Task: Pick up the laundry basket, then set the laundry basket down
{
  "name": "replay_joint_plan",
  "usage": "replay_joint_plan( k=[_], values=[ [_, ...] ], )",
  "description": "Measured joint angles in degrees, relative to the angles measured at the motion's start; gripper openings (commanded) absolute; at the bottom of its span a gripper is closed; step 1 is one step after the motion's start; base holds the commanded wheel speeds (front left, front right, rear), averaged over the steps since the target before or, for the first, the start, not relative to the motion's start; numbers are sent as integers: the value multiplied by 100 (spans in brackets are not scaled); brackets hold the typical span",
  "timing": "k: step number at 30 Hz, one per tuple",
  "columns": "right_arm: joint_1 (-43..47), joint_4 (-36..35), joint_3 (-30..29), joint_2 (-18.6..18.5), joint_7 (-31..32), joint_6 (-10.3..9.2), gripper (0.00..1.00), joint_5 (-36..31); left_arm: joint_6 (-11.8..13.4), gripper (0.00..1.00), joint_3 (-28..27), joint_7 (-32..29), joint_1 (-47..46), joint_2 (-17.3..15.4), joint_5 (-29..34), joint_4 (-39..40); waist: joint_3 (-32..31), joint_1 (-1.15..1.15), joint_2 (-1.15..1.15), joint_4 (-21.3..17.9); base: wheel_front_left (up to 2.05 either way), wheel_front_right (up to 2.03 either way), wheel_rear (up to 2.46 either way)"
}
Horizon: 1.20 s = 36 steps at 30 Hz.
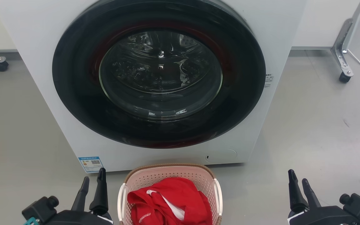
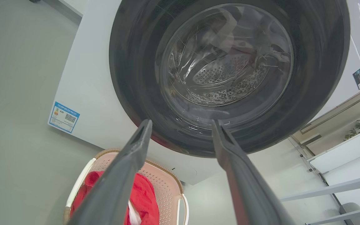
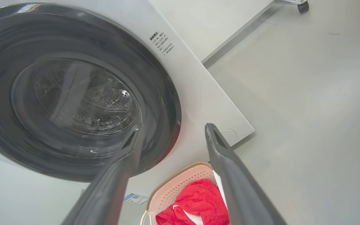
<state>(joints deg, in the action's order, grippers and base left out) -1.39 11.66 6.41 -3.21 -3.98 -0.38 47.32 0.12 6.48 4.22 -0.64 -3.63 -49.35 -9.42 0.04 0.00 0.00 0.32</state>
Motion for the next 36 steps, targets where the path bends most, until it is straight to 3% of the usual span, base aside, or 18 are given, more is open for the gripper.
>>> replay_joint_plan(
  k=[36],
  values=[
    [227, -627, 527, -21, -778, -508, 100, -3529, 508, 100, 656, 754, 177, -101, 3412, 713, 10, 0, 0, 11, 0, 0, 0]
  ],
)
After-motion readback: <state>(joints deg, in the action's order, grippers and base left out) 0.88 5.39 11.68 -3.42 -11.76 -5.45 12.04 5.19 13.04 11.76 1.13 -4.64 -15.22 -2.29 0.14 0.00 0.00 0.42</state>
